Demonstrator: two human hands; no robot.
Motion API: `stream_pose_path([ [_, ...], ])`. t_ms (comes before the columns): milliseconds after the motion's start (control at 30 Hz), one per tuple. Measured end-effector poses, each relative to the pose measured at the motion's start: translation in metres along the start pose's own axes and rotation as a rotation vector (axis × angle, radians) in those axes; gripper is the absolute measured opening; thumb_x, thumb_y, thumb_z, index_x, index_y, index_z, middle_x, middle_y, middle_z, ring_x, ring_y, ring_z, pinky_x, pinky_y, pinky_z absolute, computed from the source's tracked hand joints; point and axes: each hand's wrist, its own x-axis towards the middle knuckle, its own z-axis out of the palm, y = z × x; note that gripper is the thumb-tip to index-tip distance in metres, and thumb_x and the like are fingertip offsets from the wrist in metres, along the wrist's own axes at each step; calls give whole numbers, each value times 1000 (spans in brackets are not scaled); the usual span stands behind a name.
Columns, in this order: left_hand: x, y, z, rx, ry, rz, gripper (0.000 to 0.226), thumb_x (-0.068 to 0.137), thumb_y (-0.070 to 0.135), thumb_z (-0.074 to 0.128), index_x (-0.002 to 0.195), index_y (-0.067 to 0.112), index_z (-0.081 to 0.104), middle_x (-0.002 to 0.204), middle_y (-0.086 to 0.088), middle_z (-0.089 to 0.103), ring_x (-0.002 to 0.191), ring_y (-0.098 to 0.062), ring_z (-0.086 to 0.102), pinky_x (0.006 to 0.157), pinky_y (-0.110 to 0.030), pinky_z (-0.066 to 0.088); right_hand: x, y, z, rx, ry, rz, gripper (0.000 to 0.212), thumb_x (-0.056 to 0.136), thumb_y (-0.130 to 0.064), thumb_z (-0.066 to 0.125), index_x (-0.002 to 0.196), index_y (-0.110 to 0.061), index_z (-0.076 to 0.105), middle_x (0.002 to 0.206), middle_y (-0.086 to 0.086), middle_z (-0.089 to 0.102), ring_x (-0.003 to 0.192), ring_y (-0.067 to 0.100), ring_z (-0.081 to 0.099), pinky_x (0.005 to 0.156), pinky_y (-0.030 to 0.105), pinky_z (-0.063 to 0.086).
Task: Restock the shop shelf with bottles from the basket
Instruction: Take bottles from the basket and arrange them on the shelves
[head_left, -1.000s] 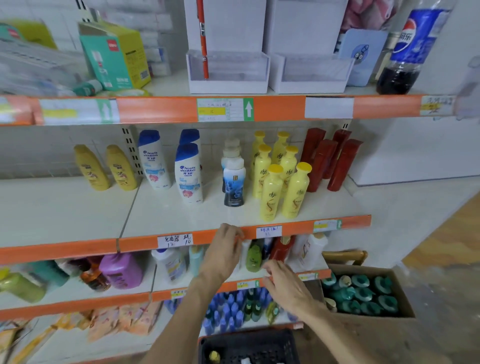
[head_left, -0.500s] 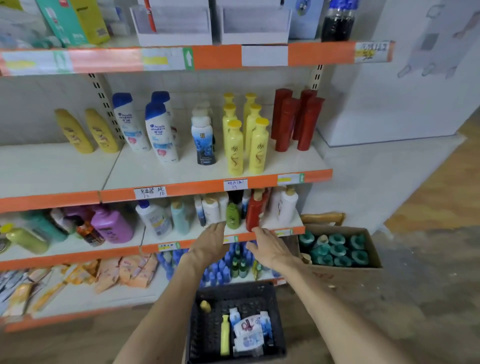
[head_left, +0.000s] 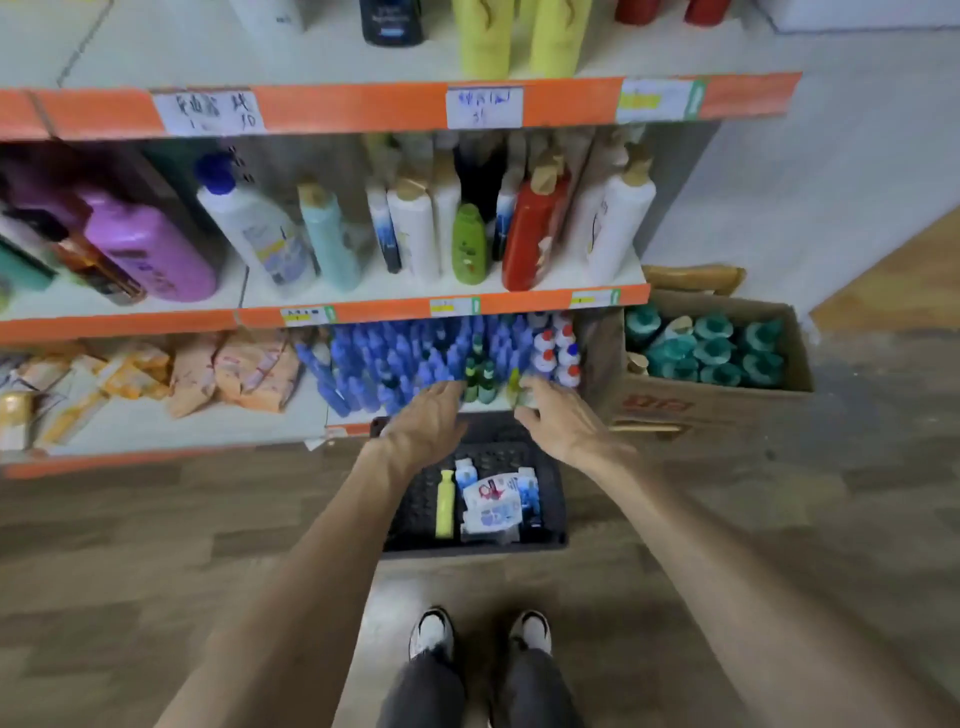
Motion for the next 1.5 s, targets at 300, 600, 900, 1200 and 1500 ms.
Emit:
stream_pose_path([
  [300, 133, -117, 261, 35, -154, 6, 57, 94, 0, 42, 148, 13, 28, 153, -7, 33, 140, -20, 32, 111, -26, 26, 106, 149, 258, 84, -130, 273, 41, 99, -23, 48, 139, -17, 42, 127, 13, 62, 116, 32, 59, 95, 39, 48],
  [600, 287, -231, 453, 180, -221, -27, 47, 90, 4, 46, 137, 11, 46, 138, -13, 51, 123, -31, 50, 92, -33, 42, 229, 255, 452, -40, -270, 265, 38, 99, -10, 51, 137, -5, 44, 132, 19, 55, 115, 32, 58, 87, 33, 47],
  [900, 350, -267, 481, 187, -260, -31, 36, 93, 10, 49, 129, 11, 57, 130, -9, 58, 119, -27, 55, 98, -34, 44, 281, 265, 490, -124, -263, 284, 46, 94, 4, 48, 140, -5, 43, 141, 17, 48, 127, 32, 51, 94, 33, 43],
  [1200, 366, -275, 527, 124, -257, -150, 52, 98, 20, 48, 145, 7, 32, 148, -12, 39, 133, -26, 42, 101, -28, 35, 295, 276, 505, -165, -259, 301, 55, 91, 9, 47, 142, -10, 40, 142, 14, 49, 126, 32, 52, 101, 41, 46],
  [1500, 381, -282, 559, -176, -228, -279, 26, 96, 12, 46, 121, 2, 49, 103, -14, 61, 93, -23, 57, 74, -29, 44, 293, 278, 508, -230, -356, 369, 63, 97, -7, 44, 154, -7, 17, 162, 13, 16, 145, 34, 25, 114, 41, 29],
])
